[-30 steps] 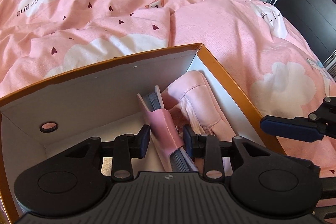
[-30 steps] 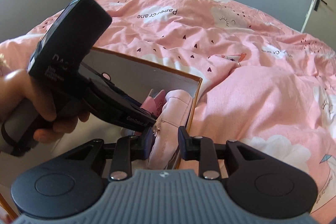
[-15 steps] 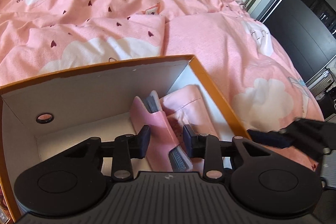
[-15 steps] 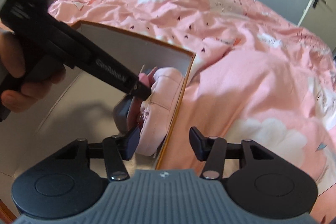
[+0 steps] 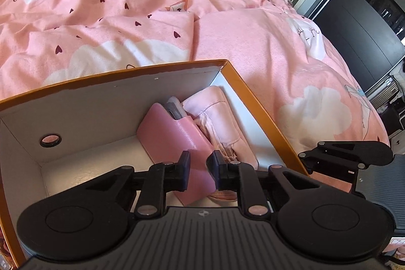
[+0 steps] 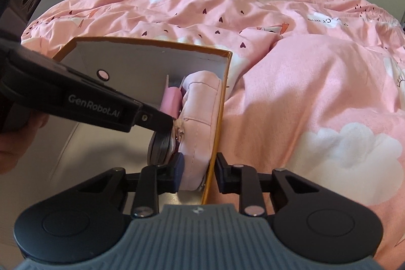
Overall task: Organize objects
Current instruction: 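Place the pink wallet in the box beside the pouch and open the left tool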
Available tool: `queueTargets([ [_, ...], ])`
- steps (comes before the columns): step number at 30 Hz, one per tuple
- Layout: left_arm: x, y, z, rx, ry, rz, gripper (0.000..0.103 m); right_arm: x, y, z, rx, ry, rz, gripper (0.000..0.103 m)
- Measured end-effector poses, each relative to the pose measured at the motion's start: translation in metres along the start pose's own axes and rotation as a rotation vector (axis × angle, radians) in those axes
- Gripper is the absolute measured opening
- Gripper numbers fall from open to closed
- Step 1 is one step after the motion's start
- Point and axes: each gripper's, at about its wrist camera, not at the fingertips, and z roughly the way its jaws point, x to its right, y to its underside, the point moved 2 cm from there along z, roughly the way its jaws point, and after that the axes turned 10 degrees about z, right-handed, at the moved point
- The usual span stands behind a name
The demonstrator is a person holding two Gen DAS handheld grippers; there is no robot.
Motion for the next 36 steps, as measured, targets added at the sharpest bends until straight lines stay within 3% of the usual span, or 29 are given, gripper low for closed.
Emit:
queueTargets([
  [4,0.0,-0.002,0.002,-0.003,0.001,0.008,0.021,0.002,0.0,0.003,0.002,-0.001,0.013,0.029],
  [7,0.0,-0.002,0.002,-0.004,-0.003,0.01,0.022,0.002,0.002,-0.002,0.02,0.021,-0.003,0.039],
  [15,0.0,-0.001,-0.002,0.01,-0.016,-0.014,0.025,0.005,0.003,-0.016,0.057,0.04,-0.015,0.046],
  [22,0.002,-0.002,-0.012,0.028,-0.077,-0.021,0.031,-0.001,0.004,-0.03,0.098,0.064,-0.05,0.056],
  [28,0.007,0.006,-0.041,0.087,-0.125,-0.035,0.031,-0.01,0.006,-0.052,0.163,0.093,-0.047,0.06],
  [30,0.011,0.011,-0.058,0.116,-0.173,-0.032,0.031,-0.015,0.008,-0.062,0.202,0.094,-0.035,0.068],
  [36,0.019,0.039,-0.11,0.165,-0.222,-0.021,0.031,-0.047,0.023,-0.094,0.315,0.033,0.011,0.069],
])
